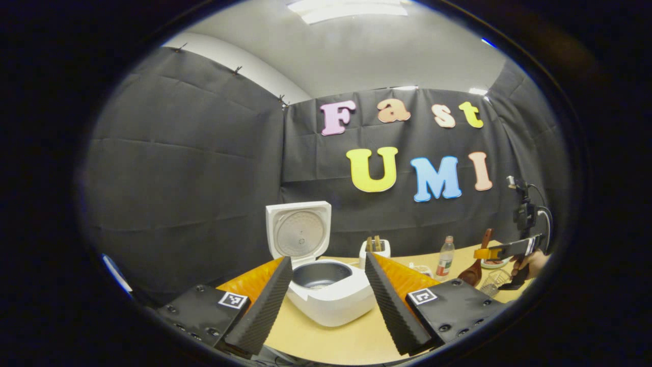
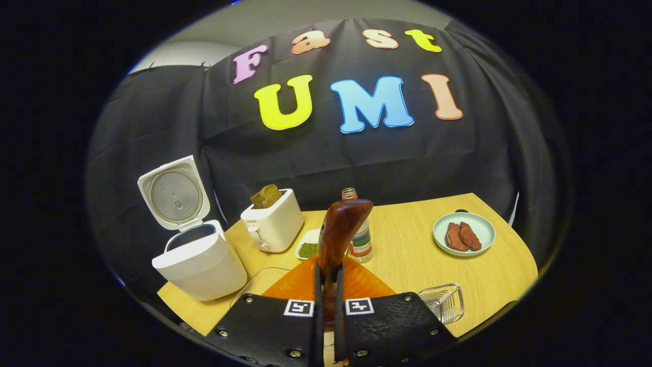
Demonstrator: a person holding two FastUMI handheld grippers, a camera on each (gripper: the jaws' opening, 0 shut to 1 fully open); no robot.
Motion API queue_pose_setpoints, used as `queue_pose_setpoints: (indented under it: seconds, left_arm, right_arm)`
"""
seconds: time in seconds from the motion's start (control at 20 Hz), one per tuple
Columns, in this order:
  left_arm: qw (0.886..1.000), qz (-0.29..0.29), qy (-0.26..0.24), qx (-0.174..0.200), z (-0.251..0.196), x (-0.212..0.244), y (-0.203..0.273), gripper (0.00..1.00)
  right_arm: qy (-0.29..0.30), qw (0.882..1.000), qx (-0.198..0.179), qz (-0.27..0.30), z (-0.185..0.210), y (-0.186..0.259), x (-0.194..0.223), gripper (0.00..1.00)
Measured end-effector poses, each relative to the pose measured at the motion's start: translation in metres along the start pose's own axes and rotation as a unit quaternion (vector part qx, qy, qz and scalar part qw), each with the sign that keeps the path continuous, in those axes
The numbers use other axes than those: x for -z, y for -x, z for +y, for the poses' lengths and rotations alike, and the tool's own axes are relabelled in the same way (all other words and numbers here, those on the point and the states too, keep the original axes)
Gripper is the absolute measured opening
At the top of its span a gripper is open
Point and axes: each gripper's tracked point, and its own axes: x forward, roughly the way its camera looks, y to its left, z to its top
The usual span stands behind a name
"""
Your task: Close the left gripper, press the button to open the rice cooker; take a wooden spoon from the chopstick holder with the right hand, scoop a spoonful of rice and pour it into the rice cooker, then put the wooden spoon back into the chopstick holder.
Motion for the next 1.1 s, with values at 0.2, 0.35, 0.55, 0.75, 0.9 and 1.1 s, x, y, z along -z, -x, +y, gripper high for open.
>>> queue_pose_setpoints:
  seconds: [0.2,0.35,0.55,0.75,0.9,1.1]
  left_arm:
    - [1.000,0.010,-0.004,-0.013,0.026,0.008,0.001,0.96]
    - [1.000,0.006,-0.004,-0.022,0.038,0.007,0.003,0.98]
    - [0.999,0.005,-0.015,-0.029,0.049,0.007,0.005,0.96]
    - [0.999,0.007,-0.011,-0.035,0.054,0.009,0.006,0.99]
    - [0.999,0.006,-0.010,-0.039,0.054,0.006,0.007,0.96]
    - [0.999,0.005,-0.010,-0.039,0.050,0.004,0.007,0.96]
  right_arm:
    - [0.083,0.996,0.022,0.000,0.014,-0.018,0.027,0.08]
    - [0.125,0.991,0.038,0.009,0.019,-0.029,0.050,0.08]
    - [0.164,0.984,0.056,0.031,0.023,-0.041,0.072,0.08]
    - [0.130,0.990,0.018,0.051,0.048,-0.042,0.084,0.08]
    - [0.068,0.995,-0.006,0.069,0.060,-0.039,0.090,0.08]
    - [-0.036,0.995,-0.027,0.089,0.064,-0.037,0.090,0.09]
